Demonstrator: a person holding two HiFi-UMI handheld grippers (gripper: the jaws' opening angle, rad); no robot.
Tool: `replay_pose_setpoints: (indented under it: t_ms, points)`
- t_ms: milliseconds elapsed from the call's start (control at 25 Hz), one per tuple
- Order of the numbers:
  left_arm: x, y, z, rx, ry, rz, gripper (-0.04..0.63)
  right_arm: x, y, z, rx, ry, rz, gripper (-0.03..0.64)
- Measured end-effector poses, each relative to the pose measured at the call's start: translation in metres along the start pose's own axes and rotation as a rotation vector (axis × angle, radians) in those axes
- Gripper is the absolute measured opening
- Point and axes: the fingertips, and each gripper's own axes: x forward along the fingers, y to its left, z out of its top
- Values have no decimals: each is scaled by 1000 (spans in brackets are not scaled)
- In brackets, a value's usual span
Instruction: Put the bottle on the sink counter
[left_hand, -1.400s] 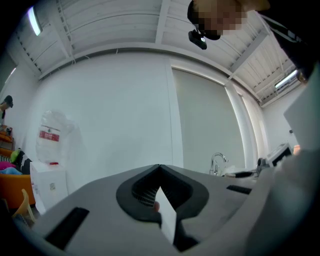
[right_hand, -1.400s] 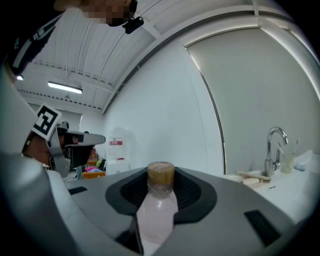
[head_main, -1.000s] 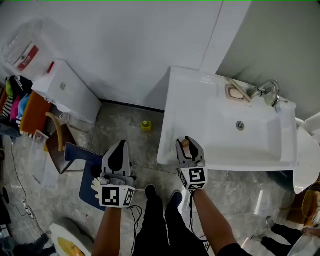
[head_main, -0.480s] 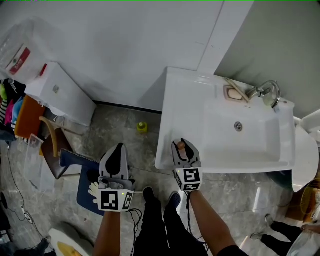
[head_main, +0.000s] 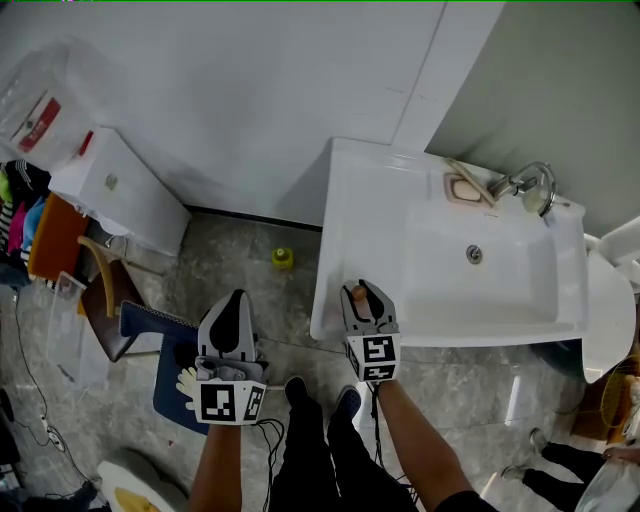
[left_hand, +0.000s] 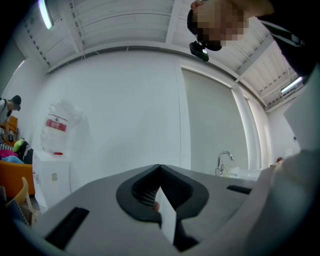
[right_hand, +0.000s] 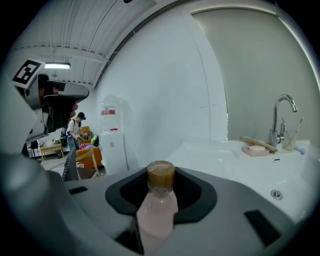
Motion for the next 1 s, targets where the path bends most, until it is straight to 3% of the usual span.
replay_pose_setpoints:
  t_ms: [1000]
  points:
    - [6,-2,9,13,-22,-1,21,5,-8,4,-5,-13,-7,149]
